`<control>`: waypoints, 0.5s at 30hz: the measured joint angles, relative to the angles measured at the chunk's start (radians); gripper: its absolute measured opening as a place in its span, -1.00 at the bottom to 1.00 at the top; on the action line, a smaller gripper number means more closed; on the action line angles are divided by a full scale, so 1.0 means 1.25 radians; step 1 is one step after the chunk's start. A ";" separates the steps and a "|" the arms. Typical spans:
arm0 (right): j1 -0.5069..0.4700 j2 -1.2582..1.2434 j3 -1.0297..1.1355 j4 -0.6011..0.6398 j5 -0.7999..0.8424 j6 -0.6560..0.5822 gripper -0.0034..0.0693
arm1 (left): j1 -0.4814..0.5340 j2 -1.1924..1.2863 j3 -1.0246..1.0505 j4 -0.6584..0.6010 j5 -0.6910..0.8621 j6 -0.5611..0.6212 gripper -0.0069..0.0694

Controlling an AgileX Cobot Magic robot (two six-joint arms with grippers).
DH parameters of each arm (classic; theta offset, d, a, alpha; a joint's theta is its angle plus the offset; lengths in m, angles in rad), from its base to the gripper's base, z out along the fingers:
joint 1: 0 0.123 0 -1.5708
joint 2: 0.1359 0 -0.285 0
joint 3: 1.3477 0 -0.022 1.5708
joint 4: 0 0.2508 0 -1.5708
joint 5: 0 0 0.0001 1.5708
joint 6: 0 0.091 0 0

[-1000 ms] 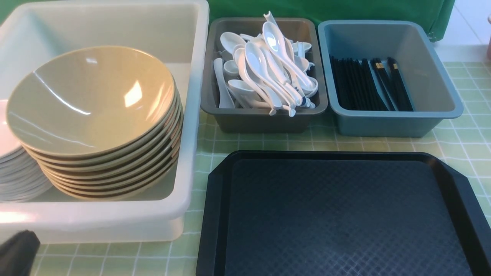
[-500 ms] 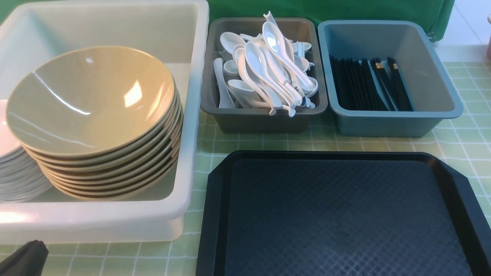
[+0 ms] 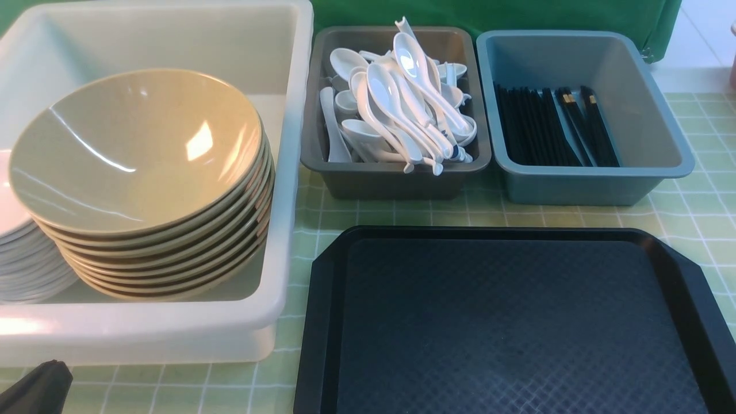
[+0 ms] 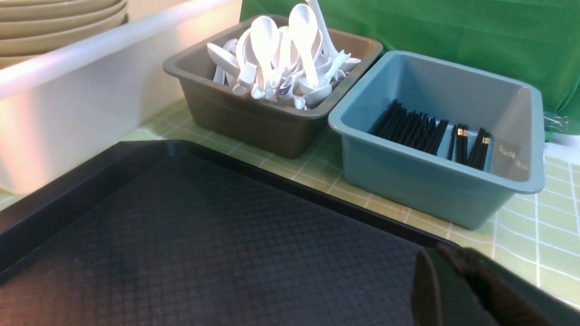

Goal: On green table put chopsticks spoon bowls plates into blue grey white boxes.

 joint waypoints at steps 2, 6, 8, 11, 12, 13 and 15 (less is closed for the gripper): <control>0.000 0.000 0.000 0.000 0.000 0.000 -0.78 | 0.000 0.000 0.000 0.000 0.000 0.000 -0.82; 0.000 0.000 0.000 -0.001 0.000 -0.005 -0.78 | 0.000 0.000 0.000 0.000 0.000 0.000 -0.82; 0.000 0.000 0.000 -0.007 0.002 -0.020 -0.77 | 0.000 0.000 0.000 0.000 -0.002 0.000 -0.82; -0.007 0.000 0.006 -0.029 0.006 -0.025 -0.77 | 0.000 0.000 0.001 -0.004 -0.005 0.000 -0.82; -0.015 0.000 0.012 -0.040 0.007 -0.018 -0.77 | 0.000 0.000 0.001 -0.004 -0.005 0.000 -0.82; -0.029 0.000 0.023 -0.056 0.007 -0.001 -0.77 | 0.000 0.000 0.001 -0.004 -0.005 0.000 -0.82; -0.056 0.000 0.043 -0.081 0.007 0.024 -0.77 | 0.000 0.000 0.001 -0.004 -0.005 0.000 -0.82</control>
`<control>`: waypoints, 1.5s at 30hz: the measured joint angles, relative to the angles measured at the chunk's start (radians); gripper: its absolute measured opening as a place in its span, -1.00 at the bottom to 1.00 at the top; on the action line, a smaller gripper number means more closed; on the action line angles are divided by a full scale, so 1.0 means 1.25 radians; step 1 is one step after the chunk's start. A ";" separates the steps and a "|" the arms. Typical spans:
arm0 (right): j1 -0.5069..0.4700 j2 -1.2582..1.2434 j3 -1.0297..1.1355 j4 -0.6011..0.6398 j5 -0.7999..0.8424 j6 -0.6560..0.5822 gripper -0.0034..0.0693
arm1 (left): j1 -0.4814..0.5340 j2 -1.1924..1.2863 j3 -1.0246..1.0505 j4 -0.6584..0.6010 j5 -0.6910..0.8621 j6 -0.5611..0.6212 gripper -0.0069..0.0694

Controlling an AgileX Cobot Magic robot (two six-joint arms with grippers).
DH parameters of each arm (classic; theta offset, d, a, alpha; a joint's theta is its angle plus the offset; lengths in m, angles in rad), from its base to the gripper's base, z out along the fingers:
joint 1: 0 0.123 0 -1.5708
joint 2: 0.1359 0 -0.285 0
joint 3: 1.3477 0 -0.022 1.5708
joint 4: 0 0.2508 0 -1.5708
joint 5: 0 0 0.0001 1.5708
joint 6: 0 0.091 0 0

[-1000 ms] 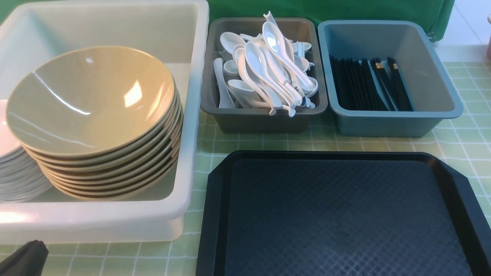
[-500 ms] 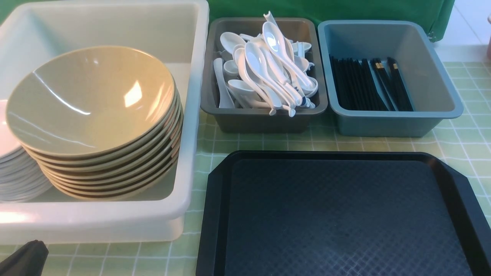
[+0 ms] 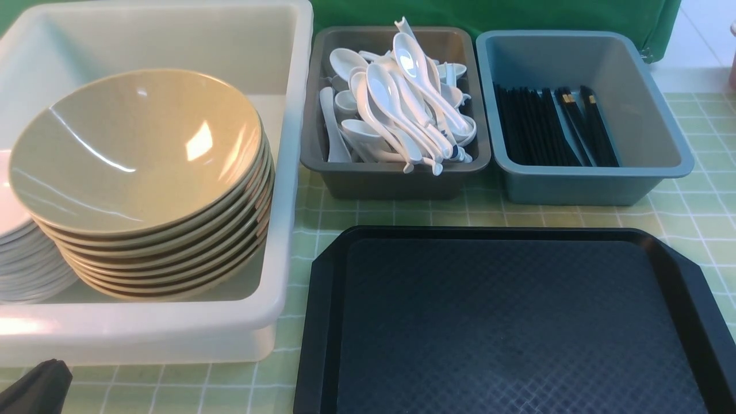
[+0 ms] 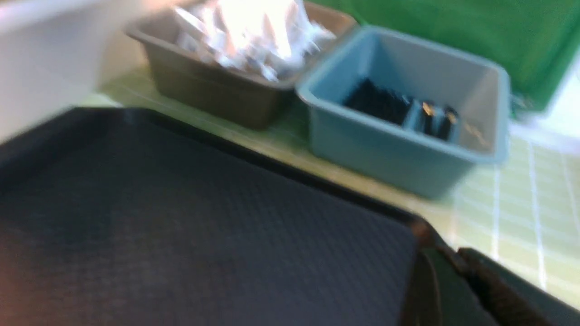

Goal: On green table put chopsticks spoon bowls plates into blue grey white boxes.

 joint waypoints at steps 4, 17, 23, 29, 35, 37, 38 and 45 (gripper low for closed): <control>-0.095 0.000 0.064 -0.052 -0.009 0.022 -0.77 | 0.000 0.000 0.000 0.000 0.000 0.000 -0.82; -0.102 0.000 0.228 -0.077 -0.146 0.020 -0.77 | 0.000 0.000 0.000 0.000 -0.001 0.000 -0.82; -0.102 0.000 0.237 -0.077 -0.193 0.020 -0.77 | 0.000 0.000 0.001 0.000 -0.002 0.000 -0.82; -0.102 0.000 0.237 -0.077 -0.196 0.020 -0.77 | 0.000 0.000 0.001 0.000 -0.003 0.000 -0.82; -0.102 0.000 0.237 -0.077 -0.196 0.020 -0.77 | 0.000 0.000 0.001 0.000 -0.003 0.000 -0.82; -0.102 0.000 0.237 -0.077 -0.196 0.020 -0.77 | 0.000 0.000 0.001 0.000 -0.003 0.000 -0.82; -0.102 0.000 0.237 -0.077 -0.196 0.020 -0.77 | 0.000 0.000 0.001 0.000 -0.003 0.000 -0.82; -0.102 0.000 0.239 -0.077 -0.201 0.020 -0.77 | 0.000 0.000 0.001 0.000 -0.003 0.000 -0.82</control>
